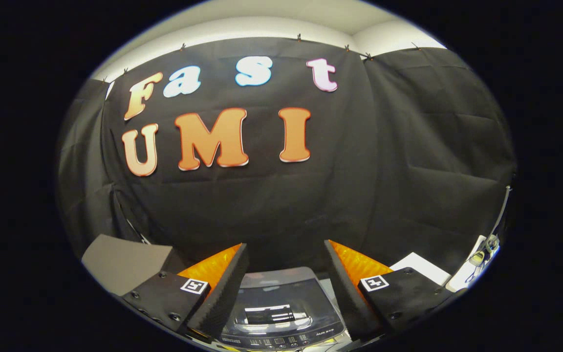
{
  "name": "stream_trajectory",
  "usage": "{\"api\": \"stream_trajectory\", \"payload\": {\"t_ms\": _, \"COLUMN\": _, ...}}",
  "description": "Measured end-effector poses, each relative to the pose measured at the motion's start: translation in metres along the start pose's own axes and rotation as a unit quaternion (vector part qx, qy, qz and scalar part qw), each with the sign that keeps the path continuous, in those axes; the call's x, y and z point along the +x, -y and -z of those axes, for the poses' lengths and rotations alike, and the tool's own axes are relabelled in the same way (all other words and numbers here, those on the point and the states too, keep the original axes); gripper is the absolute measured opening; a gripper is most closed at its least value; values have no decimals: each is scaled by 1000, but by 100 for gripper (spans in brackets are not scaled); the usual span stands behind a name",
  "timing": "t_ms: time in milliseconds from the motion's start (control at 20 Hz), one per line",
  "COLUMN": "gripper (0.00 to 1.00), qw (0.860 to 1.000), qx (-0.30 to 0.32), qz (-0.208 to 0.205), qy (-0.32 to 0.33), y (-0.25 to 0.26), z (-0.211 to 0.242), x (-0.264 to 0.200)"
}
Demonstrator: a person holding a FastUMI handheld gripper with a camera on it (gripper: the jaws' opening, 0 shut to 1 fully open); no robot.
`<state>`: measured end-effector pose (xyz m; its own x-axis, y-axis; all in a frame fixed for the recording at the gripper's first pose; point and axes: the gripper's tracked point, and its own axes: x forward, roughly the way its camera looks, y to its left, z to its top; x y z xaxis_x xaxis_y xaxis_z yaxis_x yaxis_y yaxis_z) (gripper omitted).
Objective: Put the clothes into the washing machine and then close the washing machine lid.
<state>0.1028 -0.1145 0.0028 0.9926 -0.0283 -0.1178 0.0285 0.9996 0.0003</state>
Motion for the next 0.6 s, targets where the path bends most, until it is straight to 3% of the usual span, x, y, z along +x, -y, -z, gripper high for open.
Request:
{"api": "stream_trajectory", "payload": {"t_ms": 300, "gripper": 98, "qw": 998, "qx": -16, "qz": 4, "qy": 67, "y": -2, "z": -88, "x": -54}}
{"api": "stream_trajectory", "payload": {"t_ms": 600, "gripper": 98, "qw": 993, "qx": -9, "qz": 13, "qy": 114, "y": -5, "z": -138, "x": -96}}
